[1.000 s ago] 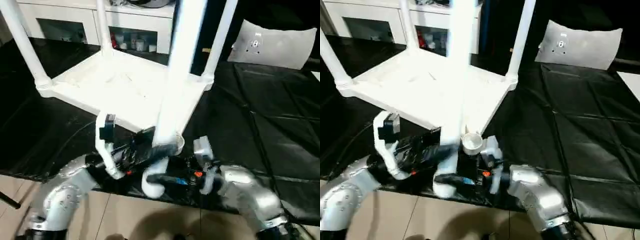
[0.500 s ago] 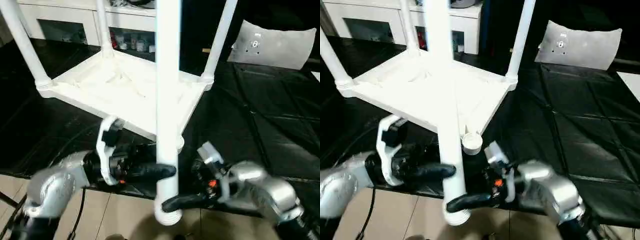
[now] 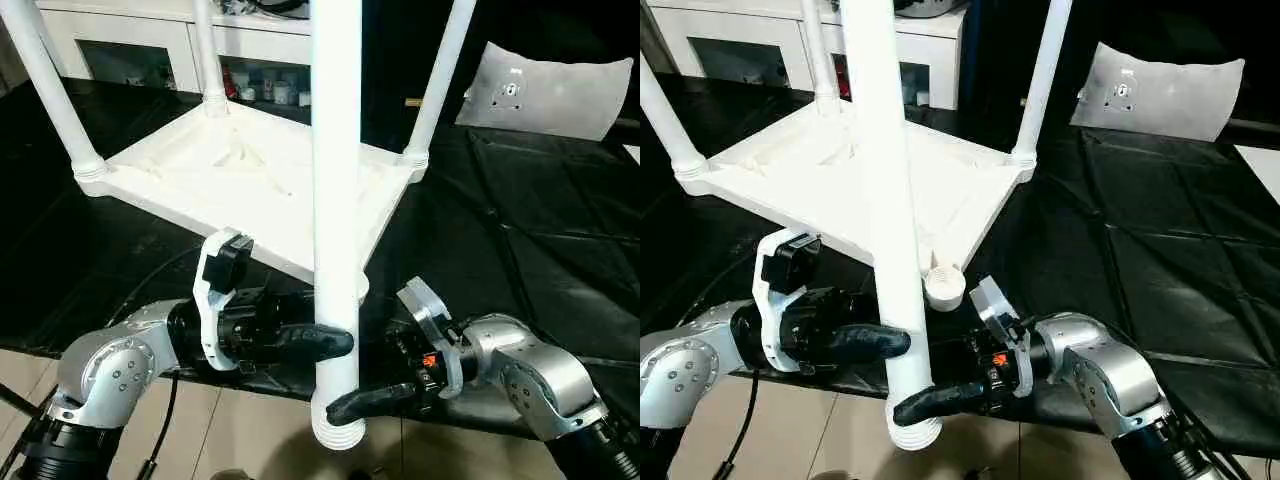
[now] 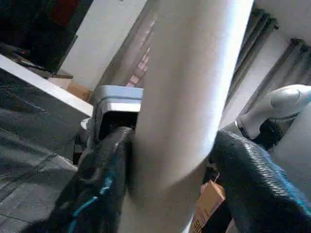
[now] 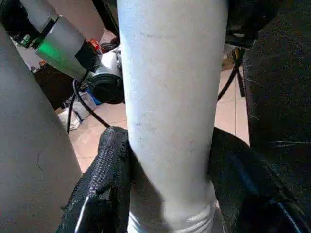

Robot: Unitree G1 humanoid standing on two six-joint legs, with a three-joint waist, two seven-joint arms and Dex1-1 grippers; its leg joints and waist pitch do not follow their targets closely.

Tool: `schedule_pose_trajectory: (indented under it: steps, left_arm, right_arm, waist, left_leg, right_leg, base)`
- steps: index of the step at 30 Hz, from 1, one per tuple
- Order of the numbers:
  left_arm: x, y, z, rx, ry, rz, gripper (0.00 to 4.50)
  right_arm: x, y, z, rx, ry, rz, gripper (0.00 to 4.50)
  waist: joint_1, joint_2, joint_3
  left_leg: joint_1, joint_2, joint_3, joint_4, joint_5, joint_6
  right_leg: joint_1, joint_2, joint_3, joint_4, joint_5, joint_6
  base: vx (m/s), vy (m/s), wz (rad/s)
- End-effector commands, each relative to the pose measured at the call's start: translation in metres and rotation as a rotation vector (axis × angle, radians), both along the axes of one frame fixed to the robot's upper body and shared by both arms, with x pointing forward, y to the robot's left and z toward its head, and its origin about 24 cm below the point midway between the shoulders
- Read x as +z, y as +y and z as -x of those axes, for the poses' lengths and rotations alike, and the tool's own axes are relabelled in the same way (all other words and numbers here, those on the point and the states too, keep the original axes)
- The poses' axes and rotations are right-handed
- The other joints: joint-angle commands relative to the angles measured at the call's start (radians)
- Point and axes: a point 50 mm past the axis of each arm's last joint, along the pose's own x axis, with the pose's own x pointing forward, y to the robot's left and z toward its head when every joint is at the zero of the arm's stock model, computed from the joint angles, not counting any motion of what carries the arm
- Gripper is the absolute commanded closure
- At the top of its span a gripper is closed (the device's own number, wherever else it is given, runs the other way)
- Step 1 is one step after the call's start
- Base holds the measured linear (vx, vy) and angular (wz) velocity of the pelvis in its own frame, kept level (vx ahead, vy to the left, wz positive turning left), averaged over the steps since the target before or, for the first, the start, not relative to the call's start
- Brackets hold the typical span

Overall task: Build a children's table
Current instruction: Pick table leg

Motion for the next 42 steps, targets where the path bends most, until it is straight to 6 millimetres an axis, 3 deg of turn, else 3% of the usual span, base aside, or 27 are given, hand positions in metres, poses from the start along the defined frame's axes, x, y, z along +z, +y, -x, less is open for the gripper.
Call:
schedule_pose_trajectory:
  steps: [1, 6, 16, 17, 29, 31, 35, 36, 38, 40, 42]
  left_arm:
    - [0.000, 0.000, 0.001, -0.003, 0.003, 0.006, 1.95]
    - [0.000, 0.001, 0.001, 0.007, 0.003, 0.007, 2.34]
    - [0.002, 0.007, -0.004, 0.064, -0.006, 0.023, 2.50]
    - [0.003, 0.008, -0.006, 0.073, -0.008, 0.024, 2.50]
    - [0.011, 0.026, -0.030, 0.345, -0.124, -0.074, 2.54]
    - [0.014, 0.033, -0.047, 0.548, -0.136, -0.171, 2.55]
    - [0.018, 0.037, -0.059, 0.697, -0.158, -0.242, 2.55]
    - [0.024, 0.038, -0.064, 0.771, -0.145, -0.271, 2.55]
    - [0.028, 0.037, -0.065, 0.801, -0.147, -0.277, 2.55]
    - [0.034, 0.035, -0.069, 0.857, -0.139, -0.287, 2.55]
    - [0.041, 0.031, -0.070, 0.897, -0.138, -0.292, 2.55]
  right_arm:
    - [0.006, -0.001, -0.005, -0.010, -0.032, -0.009, 2.57]
    - [0.006, -0.001, -0.006, -0.013, -0.036, -0.011, 2.57]
    - [0.007, 0.001, -0.016, -0.130, -0.066, -0.007, 2.57]
    - [0.008, 0.001, -0.017, -0.139, -0.064, -0.006, 2.01]
    - [0.018, -0.011, -0.041, -0.349, -0.144, -0.052, 1.05]
    - [0.030, -0.019, -0.053, -0.490, -0.161, -0.118, 0.81]
    - [0.040, -0.023, -0.059, -0.586, -0.149, -0.185, 0.51]
    - [0.044, -0.024, -0.062, -0.671, -0.177, -0.174, 0.51]
    - [0.046, -0.023, -0.063, -0.704, -0.197, -0.169, 0.40]
    - [0.046, -0.018, -0.065, -0.776, -0.213, -0.100, 0.19]
    - [0.044, -0.013, -0.065, -0.812, -0.208, 0.002, 0.11]
  waist:
    - [0.005, 0.010, -0.057]
    - [0.004, 0.011, -0.056]
    - [0.003, 0.014, -0.058]
    - [0.002, 0.017, -0.058]
    - [0.001, 0.017, -0.062]
    - [0.002, 0.016, -0.063]
    - [0.002, 0.013, -0.064]
    - [0.002, 0.004, -0.067]
    - [0.002, 0.009, -0.068]
    - [0.003, 0.003, -0.069]
    - [0.003, 0.005, -0.068]
  left_leg:
    - [-0.008, 0.010, 0.009, -0.075, -0.230, 0.054]
    - [-0.008, 0.009, 0.008, -0.075, -0.235, 0.053]
    - [-0.009, 0.010, 0.007, -0.077, -0.232, 0.051]
    - [-0.007, 0.010, 0.007, -0.076, -0.239, 0.049]
    - [-0.007, 0.010, 0.009, -0.076, -0.227, 0.041]
    - [-0.006, 0.011, 0.010, -0.074, -0.216, 0.041]
    - [-0.008, 0.009, 0.009, -0.074, -0.194, 0.044]
    - [-0.010, 0.011, 0.010, -0.073, -0.175, 0.045]
    - [-0.011, 0.011, 0.010, -0.073, -0.153, 0.038]
    - [-0.014, 0.011, 0.012, -0.072, -0.143, 0.037]
    - [-0.013, 0.011, 0.011, -0.072, -0.127, 0.026]
  right_leg:
    - [0.054, -0.065, 0.043, -0.096, -0.515, -0.085]
    - [0.053, -0.066, 0.042, -0.099, -0.536, -0.074]
    - [0.053, -0.065, 0.042, -0.096, -0.509, -0.084]
    - [0.052, -0.063, 0.041, -0.096, -0.504, -0.089]
    - [0.055, -0.064, 0.042, -0.091, -0.466, -0.098]
    - [0.054, -0.061, 0.043, -0.086, -0.439, -0.103]
    - [0.058, -0.062, 0.041, -0.086, -0.442, -0.090]
    - [0.058, -0.063, 0.043, -0.082, -0.420, -0.094]
    - [0.057, -0.063, 0.044, -0.076, -0.384, -0.105]
    - [0.059, -0.063, 0.045, -0.074, -0.369, -0.109]
    - [0.058, -0.062, 0.046, -0.071, -0.357, -0.112]
  base:
    - [0.000, 0.000, 0.00]
    - [0.000, 0.000, 0.00]
    - [0.000, 0.000, 0.00]
    - [0.000, 0.000, 0.00]
    - [0.000, 0.000, 0.00]
    - [0.000, 0.000, 0.00]
    - [0.000, 0.000, 0.00]
    - [0.000, 0.000, 0.00]
    - [0.000, 0.000, 0.00]
    - [0.000, 0.000, 0.00]
    - [0.000, 0.000, 0.00]
